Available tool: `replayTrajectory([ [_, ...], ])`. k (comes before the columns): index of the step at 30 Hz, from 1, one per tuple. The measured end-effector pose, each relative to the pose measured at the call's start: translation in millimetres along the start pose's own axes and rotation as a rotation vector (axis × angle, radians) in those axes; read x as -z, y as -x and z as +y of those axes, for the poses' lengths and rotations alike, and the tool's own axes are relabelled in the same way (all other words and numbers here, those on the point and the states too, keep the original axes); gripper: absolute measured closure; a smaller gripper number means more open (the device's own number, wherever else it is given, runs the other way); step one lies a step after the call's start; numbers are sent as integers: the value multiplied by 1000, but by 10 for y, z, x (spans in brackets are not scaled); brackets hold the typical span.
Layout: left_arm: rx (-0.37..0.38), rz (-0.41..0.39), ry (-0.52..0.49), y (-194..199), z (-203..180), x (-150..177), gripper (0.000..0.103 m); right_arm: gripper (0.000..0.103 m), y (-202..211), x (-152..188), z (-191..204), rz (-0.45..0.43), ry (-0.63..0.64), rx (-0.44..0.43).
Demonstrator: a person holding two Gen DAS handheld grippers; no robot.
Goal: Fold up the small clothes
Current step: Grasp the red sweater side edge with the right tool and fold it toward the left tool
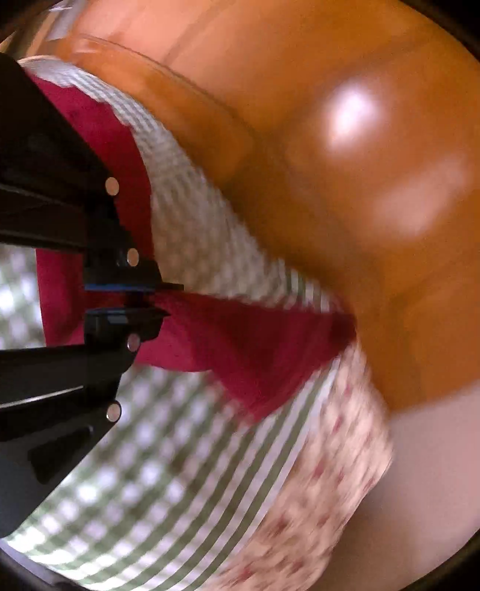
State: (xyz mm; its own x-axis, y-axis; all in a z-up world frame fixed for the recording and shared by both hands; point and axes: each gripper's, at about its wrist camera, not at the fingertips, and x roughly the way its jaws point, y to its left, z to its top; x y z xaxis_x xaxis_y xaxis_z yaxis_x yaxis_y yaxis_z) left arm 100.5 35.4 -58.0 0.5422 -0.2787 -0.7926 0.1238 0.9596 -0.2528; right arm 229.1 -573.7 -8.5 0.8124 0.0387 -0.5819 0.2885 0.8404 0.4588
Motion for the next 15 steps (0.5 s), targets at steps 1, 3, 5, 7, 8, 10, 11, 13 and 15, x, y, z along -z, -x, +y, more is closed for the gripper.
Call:
replayTrajectory([
  [1,-3,-15,8,9,17,-31,4,98,-15,25,186,5,32,-28],
  [3,6,-32,28,22,55,-78,4,98,-78,127,618,25,95,-96],
  [5,26,-40,54,12,101,-135,4,98,-164,307,1046,57,161,-154],
  [7,43,-71,77,26,146,-176,4,98,-272,478,1380,93,208,-193],
  [8,52,-86,82,36,158,-194,4,98,-339,570,1534,117,222,-216],
  [10,60,-104,87,55,170,-228,4,98,-467,849,1906,168,270,-257],
  [11,71,-100,86,63,167,-234,4,98,-496,949,2019,186,287,-271],
  [13,102,-71,82,44,166,-276,4,98,-633,1220,2342,234,336,-296],
  [15,90,-34,65,1,150,-317,4,98,-719,1443,2574,272,376,-305],
])
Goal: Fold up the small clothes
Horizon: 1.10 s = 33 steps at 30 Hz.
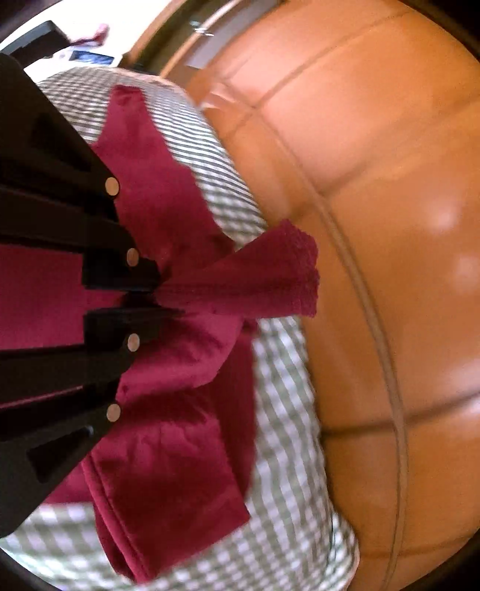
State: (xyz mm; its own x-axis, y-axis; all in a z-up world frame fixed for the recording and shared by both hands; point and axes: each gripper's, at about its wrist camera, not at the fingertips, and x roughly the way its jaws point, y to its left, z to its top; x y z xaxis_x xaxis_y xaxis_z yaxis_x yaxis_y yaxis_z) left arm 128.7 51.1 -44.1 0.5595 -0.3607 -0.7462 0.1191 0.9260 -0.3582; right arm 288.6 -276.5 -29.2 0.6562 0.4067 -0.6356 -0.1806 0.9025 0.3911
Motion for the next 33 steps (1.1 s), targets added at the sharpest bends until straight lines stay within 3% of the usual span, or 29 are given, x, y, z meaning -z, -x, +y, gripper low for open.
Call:
replayTrajectory([
  [2,-2,13,25,-33,14,-56,4,97,-156,80,187,33,34,-5],
  [5,51,31,103,-80,73,-167,4,86,-319,186,369,60,70,-23],
  [7,92,48,153,-141,95,-272,7,51,-253,248,409,47,70,-50],
  [8,105,54,170,-167,95,-310,16,35,-150,290,397,18,57,-54],
  [13,201,117,203,-453,-7,-572,32,26,321,484,78,-37,-19,-95],
  [19,220,145,178,-928,-325,-853,34,13,760,882,-513,-46,-115,-76],
  [24,192,200,161,-1404,-564,-992,55,9,866,931,-977,-69,-251,-51],
  [26,197,215,158,-1543,-615,-1044,80,9,869,902,-1101,-78,-291,-62],
  [27,190,214,152,-1566,-636,-1069,87,9,856,870,-1154,-86,-309,-71],
  [28,189,184,140,-1523,-659,-1122,100,9,837,834,-1196,-94,-322,-75],
  [33,210,8,122,-1004,-550,-1329,101,9,649,650,-1304,-115,-368,-102],
])
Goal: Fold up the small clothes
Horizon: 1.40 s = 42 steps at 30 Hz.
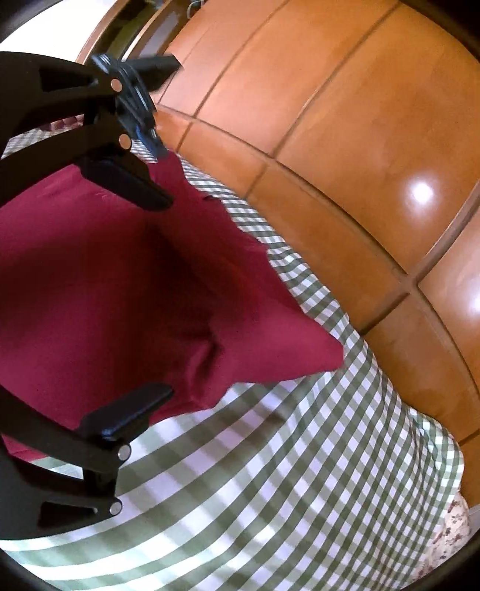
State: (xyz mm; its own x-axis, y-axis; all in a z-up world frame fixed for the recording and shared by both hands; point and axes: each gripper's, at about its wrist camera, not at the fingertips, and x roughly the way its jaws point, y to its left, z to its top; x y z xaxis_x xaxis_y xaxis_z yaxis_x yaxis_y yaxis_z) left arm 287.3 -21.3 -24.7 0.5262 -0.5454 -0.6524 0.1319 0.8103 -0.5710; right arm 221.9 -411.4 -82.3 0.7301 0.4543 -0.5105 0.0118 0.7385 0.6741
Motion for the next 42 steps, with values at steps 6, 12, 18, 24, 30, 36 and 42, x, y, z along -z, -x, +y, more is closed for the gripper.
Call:
replayTrajectory([
  [6,-97,-77,-65,417,214,-5,101,9,-127,17,42,45,12,14],
  [12,-135,-4,-83,239,462,228,101,11,40,166,433,95,209,13],
  [18,-170,-68,-105,356,468,377,101,12,-308,-75,672,33,314,171],
  [24,-298,-22,-86,158,708,501,101,14,-947,18,372,86,346,396],
  [30,-331,-24,-40,128,903,650,101,10,-988,139,417,44,418,461],
  [36,-336,-70,70,528,1066,798,101,7,-1093,138,452,46,449,504],
  [42,-417,-186,146,1200,1304,986,26,2,-1093,125,518,55,454,554],
])
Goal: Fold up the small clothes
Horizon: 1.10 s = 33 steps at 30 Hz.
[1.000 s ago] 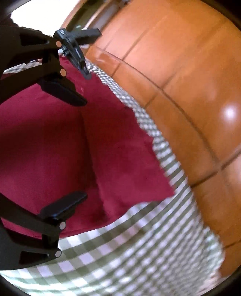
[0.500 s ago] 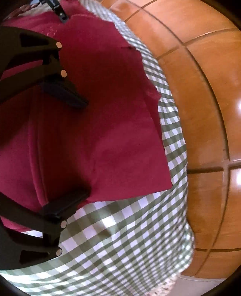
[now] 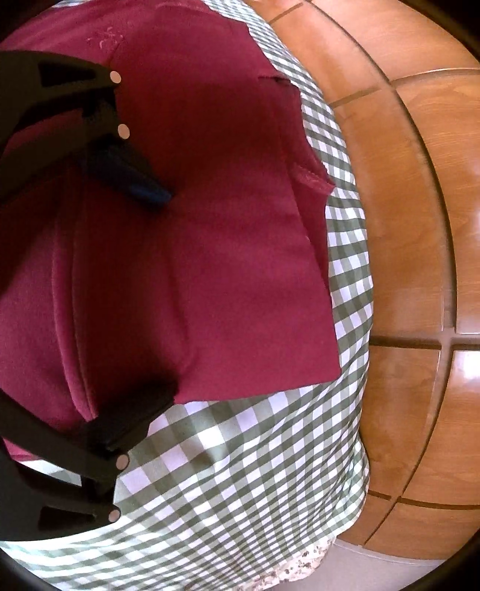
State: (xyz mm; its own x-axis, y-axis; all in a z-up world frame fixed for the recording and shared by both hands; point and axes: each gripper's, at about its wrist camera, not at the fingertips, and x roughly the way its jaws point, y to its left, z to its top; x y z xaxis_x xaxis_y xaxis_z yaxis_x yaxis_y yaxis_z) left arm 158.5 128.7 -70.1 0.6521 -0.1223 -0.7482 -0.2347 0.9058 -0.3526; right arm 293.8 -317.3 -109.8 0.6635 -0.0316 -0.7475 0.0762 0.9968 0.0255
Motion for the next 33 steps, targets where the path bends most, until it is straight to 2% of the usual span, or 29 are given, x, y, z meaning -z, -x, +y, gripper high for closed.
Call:
replayTrajectory([
  [1,-6,-31,22,86,104,2,25,2,44,-5,9,5,2,15],
  [4,-25,-36,73,254,438,5,25,2,212,50,51,-5,-22,26],
  [9,-73,-61,206,466,1136,-14,25,2,588,383,386,-23,53,-97],
  [12,-87,-73,312,576,1575,-69,26,2,668,674,643,-8,150,-122],
  [13,-89,-82,335,597,1679,-126,31,2,665,766,720,-1,187,-115],
  [15,-90,-103,385,656,1913,-220,33,2,651,915,810,-11,224,-94],
  [16,-84,-121,426,697,2063,-278,35,2,662,963,812,-33,220,-88],
  [17,-74,-133,455,721,2182,-338,43,2,656,986,804,-30,208,-90],
  [18,-69,-138,471,735,2287,-389,46,2,644,991,787,-27,198,-98],
  [21,-93,-151,515,708,2533,-577,51,2,613,994,727,-23,175,-129],
  [22,-98,-144,530,662,2623,-654,57,2,612,994,723,-23,174,-133],
  [28,-122,-122,594,453,2937,-857,57,2,618,1024,772,-38,191,-107],
  [29,-122,-114,605,397,2969,-900,63,2,606,1010,768,-37,191,-108],
  [31,-131,-106,609,331,3020,-982,65,2,602,1006,772,-36,192,-105],
  [33,-139,-99,602,279,3046,-1054,81,2,604,1009,775,-37,194,-101],
])
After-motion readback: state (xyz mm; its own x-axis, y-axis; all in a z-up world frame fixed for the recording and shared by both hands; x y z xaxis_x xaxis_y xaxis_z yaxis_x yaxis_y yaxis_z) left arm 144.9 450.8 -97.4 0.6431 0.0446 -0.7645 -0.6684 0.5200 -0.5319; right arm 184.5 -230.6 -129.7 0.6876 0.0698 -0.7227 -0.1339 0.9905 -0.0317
